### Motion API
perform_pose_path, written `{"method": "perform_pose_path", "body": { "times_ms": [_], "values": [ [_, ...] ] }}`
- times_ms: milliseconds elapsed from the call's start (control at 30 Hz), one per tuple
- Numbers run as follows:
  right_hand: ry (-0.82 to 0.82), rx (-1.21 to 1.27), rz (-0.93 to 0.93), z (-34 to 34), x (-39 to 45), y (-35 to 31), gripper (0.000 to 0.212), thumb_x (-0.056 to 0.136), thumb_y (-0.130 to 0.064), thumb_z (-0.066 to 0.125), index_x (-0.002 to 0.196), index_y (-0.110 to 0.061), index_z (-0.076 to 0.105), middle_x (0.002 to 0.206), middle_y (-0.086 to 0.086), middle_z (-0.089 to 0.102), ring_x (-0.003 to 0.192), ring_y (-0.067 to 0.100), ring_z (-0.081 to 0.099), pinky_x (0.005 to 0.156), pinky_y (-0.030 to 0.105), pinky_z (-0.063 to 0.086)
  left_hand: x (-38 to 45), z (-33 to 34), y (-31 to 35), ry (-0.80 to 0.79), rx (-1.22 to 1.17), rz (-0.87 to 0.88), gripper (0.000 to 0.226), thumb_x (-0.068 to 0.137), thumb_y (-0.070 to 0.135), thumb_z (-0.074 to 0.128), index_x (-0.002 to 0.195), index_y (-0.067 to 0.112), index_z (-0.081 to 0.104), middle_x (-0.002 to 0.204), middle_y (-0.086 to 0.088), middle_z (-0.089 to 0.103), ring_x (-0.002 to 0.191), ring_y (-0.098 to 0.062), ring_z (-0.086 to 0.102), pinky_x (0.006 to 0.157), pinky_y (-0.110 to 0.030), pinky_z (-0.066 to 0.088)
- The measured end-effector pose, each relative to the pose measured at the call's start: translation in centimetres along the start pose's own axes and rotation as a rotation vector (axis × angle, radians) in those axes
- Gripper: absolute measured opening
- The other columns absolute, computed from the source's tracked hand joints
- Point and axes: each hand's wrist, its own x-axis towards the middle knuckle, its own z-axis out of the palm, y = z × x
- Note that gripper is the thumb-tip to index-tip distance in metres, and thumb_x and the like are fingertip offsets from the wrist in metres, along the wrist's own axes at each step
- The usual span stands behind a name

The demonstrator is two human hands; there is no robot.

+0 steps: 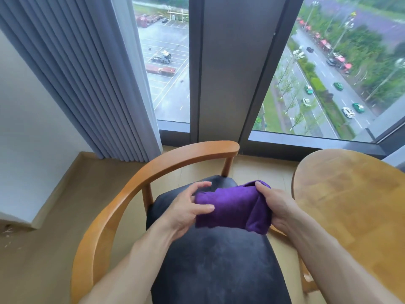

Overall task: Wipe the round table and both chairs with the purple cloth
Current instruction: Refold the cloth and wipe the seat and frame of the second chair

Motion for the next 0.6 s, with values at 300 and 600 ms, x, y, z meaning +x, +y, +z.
{"method": "perform_pose_path", "body": {
  "times_ms": [300, 600],
  "values": [
    [-0.080, -0.261, -0.386, 1.8, 5.1, -6.2, 0.035, 0.080, -0.010, 0.078, 0.114, -0.012, 0.069, 0.100, 0.006, 0.071, 0.094, 0.025, 0.070, 0.084, 0.040, 0.058, 6.8, 0.5, 7.9, 0.362, 1.099, 0.452, 0.020, 0.081, 0.036, 0.075, 0.077, 0.023, 0.060, 0.081, 0.004, 0.056, 0.081, -0.018, 0.055, 0.070, -0.031, 0.040],
    [-0.033, -0.948, -0.623, 6.6, 15.3, -14.0, 0.028, 0.092, -0.029, 0.059, 0.114, -0.016, 0.069, 0.113, 0.007, 0.069, 0.107, 0.027, 0.061, 0.082, 0.027, 0.043, 19.0, -2.6, 13.6, 0.408, 1.274, 0.086, 0.040, 0.084, 0.042, 0.069, 0.119, 0.023, 0.061, 0.116, -0.007, 0.062, 0.109, -0.029, 0.060, 0.087, -0.037, 0.048]
  ]
}}
